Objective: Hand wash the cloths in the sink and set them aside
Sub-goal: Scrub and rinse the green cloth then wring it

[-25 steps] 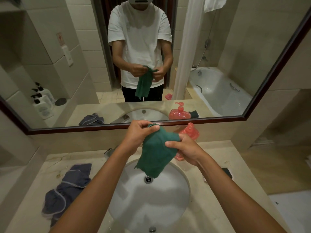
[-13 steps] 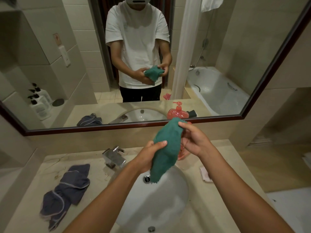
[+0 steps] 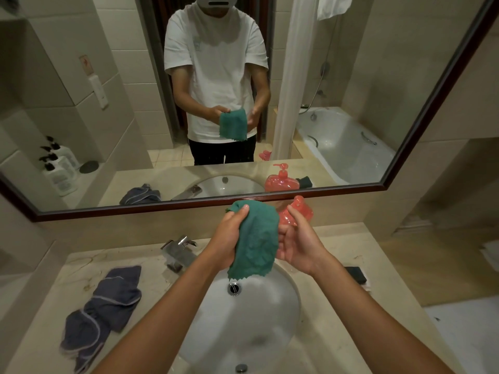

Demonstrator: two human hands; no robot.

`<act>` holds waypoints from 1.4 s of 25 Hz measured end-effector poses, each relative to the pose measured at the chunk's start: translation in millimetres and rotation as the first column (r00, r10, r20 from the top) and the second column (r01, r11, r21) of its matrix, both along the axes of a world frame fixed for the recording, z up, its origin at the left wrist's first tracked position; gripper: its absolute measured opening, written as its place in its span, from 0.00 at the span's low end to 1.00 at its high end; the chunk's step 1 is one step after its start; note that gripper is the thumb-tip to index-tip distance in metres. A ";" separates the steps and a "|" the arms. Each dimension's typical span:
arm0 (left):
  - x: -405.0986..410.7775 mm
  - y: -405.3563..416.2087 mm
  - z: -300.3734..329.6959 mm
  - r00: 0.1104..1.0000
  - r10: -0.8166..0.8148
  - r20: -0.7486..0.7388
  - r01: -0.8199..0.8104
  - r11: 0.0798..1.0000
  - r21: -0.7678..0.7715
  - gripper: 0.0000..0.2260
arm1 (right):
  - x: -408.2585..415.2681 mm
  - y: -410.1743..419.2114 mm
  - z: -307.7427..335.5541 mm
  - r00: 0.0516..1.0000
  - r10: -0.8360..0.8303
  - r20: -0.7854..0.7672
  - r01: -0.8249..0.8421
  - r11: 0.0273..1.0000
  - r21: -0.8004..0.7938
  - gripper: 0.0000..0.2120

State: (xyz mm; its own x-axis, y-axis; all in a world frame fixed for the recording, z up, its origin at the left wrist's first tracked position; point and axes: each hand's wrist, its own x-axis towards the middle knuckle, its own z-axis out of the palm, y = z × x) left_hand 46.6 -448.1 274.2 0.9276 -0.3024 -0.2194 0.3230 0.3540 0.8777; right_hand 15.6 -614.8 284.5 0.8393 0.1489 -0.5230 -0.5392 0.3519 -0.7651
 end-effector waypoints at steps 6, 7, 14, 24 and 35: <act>-2.8 -0.3 -3.0 0.997 -0.015 0.074 0.003 0.987 0.160 0.13 | -1.9 5.6 15.2 0.949 -0.071 0.307 0.131 0.975 -0.180 0.05; -2.3 1.9 -3.9 0.997 0.007 0.080 -0.022 0.982 0.187 0.12 | -2.6 4.6 17.0 0.943 -0.097 0.317 0.155 0.974 -0.163 0.05; 2.9 16.4 8.5 0.999 -0.046 0.029 0.037 0.964 0.262 0.09 | -1.0 1.6 18.2 0.903 -0.173 0.394 0.305 0.904 -0.301 0.04; 9.1 9.4 8.8 0.969 0.140 0.206 -0.221 0.861 0.458 0.03 | 6.2 1.6 8.6 0.910 -0.234 0.342 0.367 0.839 -0.402 0.11; 11.5 18.9 14.7 0.943 -0.092 0.319 -0.084 0.864 0.496 0.15 | 0.4 -20.9 11.9 0.893 0.011 0.450 0.240 0.834 -0.497 0.18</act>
